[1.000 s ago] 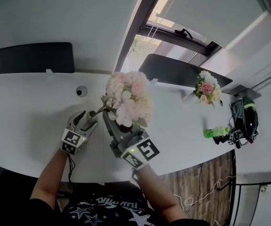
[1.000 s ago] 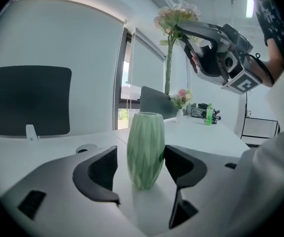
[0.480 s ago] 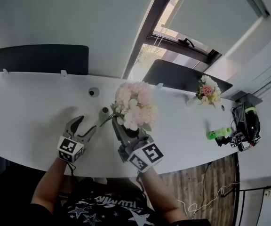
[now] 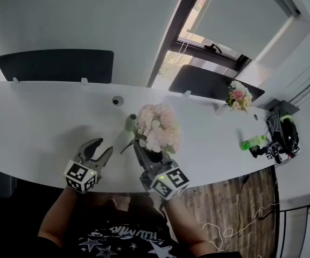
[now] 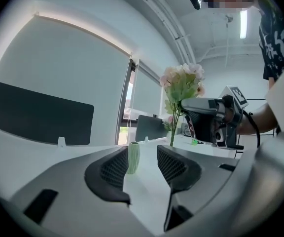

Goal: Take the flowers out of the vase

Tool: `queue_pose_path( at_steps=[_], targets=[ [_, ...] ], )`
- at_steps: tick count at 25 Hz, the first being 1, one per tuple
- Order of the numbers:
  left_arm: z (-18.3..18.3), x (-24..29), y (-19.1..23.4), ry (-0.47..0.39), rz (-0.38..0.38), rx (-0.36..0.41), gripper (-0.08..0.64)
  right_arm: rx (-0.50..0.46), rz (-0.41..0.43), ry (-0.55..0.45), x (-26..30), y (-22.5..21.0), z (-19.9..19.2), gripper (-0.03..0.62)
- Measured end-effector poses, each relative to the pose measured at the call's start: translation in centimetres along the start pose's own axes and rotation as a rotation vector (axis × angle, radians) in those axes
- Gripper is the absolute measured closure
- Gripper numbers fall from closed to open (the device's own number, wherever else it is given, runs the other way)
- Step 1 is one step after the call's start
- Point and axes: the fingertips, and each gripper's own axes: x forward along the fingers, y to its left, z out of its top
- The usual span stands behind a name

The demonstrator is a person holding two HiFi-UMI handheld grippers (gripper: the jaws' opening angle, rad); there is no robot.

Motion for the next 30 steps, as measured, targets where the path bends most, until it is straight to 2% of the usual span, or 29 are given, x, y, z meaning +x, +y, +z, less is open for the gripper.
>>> queue_pose_path(
  at_steps=[5,9,11,17,22,30],
  targets=[
    [-0.4,-1.3,-2.0,0.007,-0.045,0.013,0.46,0.003,-0.038,0.023,-2.2,1.3,-1.5,0.54],
    [-0.4,-1.7,-4.0,-0.004,-0.049,0.042,0.53,0.0,-0.038,0.033,-4.1,1.3,-1.9,0.54],
    [-0.2,-2.0,-4.9,-0.02,-0.043,0.046,0.541,0.002,-0.032,0.027,-4.8,1.1,-1.8,0.54],
    [0.9,-3.0,-7.6,-0.055,0.005,-0.005,0.545,0.013,0.023,0.048,-7.0,2.0,-1.9,0.541],
    [1.3,-4.5,-11.1,-0.063,0.027,0.009,0.545,0.015,0.059,0.052,-10.6,3.1,-1.9,0.541],
    [-0.1,-7.6,-16.7,-0.071,0.099,-0.009,0.545,0.028,0.141,0.061,-16.6,5.7,-2.5,0.541]
  ],
)
